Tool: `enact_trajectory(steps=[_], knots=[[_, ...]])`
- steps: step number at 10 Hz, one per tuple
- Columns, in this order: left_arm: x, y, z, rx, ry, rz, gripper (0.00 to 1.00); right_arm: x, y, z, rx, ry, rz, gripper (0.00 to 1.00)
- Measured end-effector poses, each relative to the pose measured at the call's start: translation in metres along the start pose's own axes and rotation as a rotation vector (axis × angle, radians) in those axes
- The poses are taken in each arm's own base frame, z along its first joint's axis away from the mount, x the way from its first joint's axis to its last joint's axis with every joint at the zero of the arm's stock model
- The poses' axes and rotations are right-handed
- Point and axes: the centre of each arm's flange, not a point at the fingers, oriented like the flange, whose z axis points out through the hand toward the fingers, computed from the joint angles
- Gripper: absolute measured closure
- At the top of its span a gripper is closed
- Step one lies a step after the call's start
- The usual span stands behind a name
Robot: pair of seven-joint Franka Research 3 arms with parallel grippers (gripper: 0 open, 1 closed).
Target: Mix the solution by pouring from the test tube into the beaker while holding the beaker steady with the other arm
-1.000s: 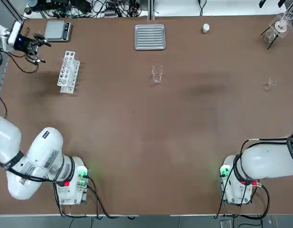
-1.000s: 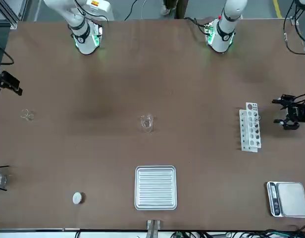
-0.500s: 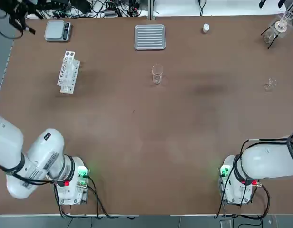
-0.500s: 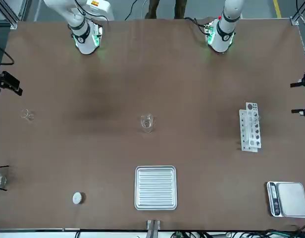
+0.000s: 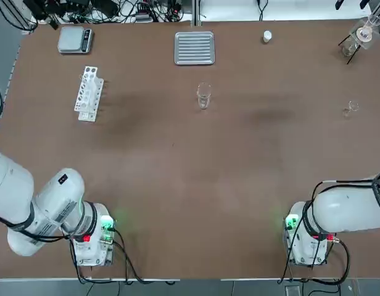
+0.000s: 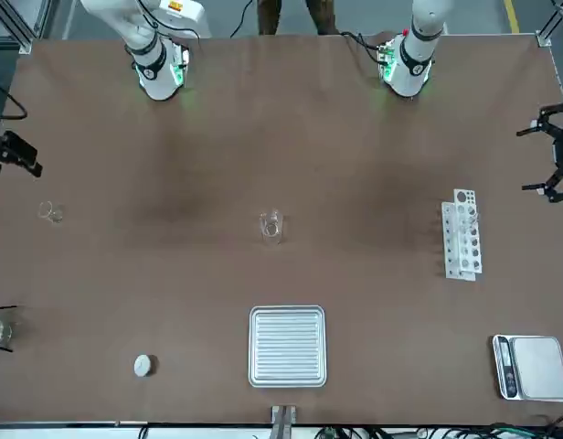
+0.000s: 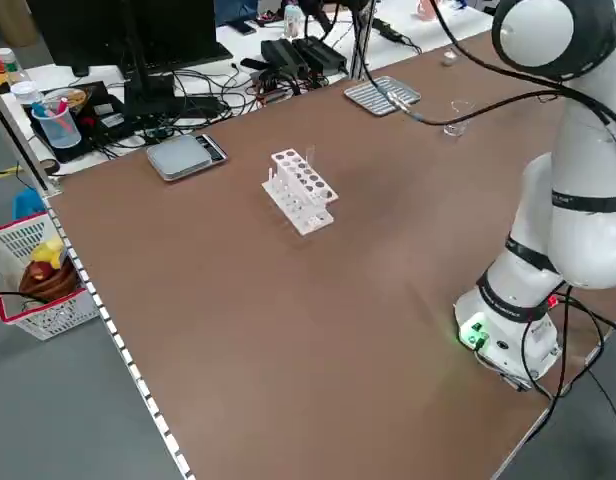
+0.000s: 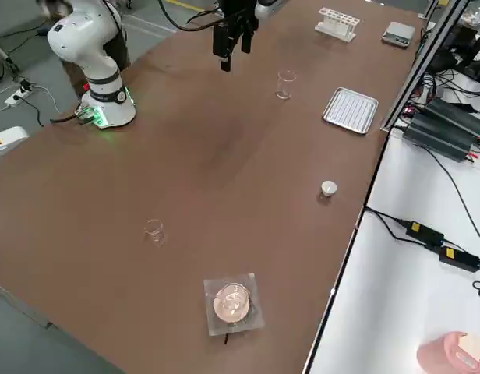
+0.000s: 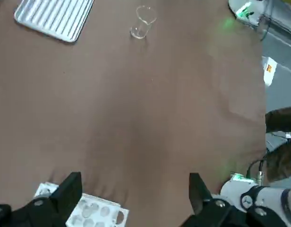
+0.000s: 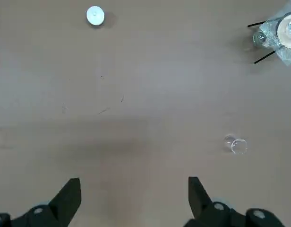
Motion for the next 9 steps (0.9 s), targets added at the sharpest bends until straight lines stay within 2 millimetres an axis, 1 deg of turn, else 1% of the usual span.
enact_trajectory(steps=[1,3,5,7,8,9], knots=[[0.018,0.012,-0.005,0.051,-0.049,-0.085,0.00,0.000,0.000,0.000,0.000,0.000,-0.001,0.00],[0.038,0.032,-0.015,0.139,-0.106,-0.217,0.00,0.000,-0.001,0.001,0.000,-0.001,-0.002,0.00],[0.048,0.039,-0.019,0.206,-0.140,-0.397,0.00,0.000,-0.002,0.001,0.000,-0.002,-0.003,0.00],[0.070,0.048,-0.013,0.267,-0.175,-0.579,0.00,0.000,-0.002,0.002,0.000,-0.004,-0.004,0.00],[0.074,0.051,-0.017,0.302,-0.172,-0.625,0.00,0.000,-0.002,0.003,0.001,-0.004,-0.004,0.00],[0.076,0.056,-0.028,0.367,-0.158,-0.677,0.00,0.000,-0.003,0.003,0.001,-0.005,-0.006,0.00]])
